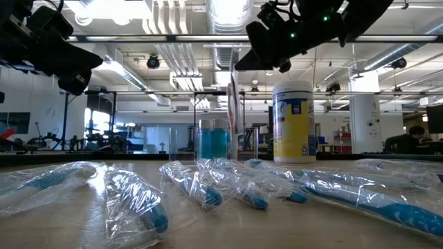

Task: Pick & Place toothbrushing station
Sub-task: Put the left purple toothbrush into the transparent organizer

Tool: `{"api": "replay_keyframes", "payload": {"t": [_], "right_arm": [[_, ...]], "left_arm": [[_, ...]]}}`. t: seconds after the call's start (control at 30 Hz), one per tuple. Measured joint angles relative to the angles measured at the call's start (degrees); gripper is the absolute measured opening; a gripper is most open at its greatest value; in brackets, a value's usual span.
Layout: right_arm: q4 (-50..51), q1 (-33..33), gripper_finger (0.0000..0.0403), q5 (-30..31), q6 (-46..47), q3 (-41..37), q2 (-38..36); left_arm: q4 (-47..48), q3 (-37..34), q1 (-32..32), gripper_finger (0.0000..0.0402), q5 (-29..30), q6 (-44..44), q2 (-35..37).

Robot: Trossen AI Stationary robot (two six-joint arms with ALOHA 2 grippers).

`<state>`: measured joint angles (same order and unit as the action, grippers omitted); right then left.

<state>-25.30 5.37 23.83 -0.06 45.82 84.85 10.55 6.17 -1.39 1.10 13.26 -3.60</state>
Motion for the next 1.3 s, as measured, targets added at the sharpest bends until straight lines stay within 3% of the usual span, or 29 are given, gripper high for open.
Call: {"api": "replay_keyframes", "payload": {"t": [0.47, 0.93, 1.3], "right_arm": [[0.17, 0.28, 0.0008, 0.12, 4.23, -1.92, 1.78], [-1.21, 0.71, 0.0008, 1.44, 6.10, -2.97, 9.08], [-0.12, 0.73, 0.0010, 1.37, 9.74, -2.99, 7.69]], "left_arm": [[0.24, 0.00, 0.01, 0.0038, 0.02, 0.17, 0.00], [0.28, 0.00, 0.01, 0.0034, 0.02, 0.24, -0.02], [0.24, 0.00, 0.00, 0.0035, 0.02, 0.24, -0.02]]}}
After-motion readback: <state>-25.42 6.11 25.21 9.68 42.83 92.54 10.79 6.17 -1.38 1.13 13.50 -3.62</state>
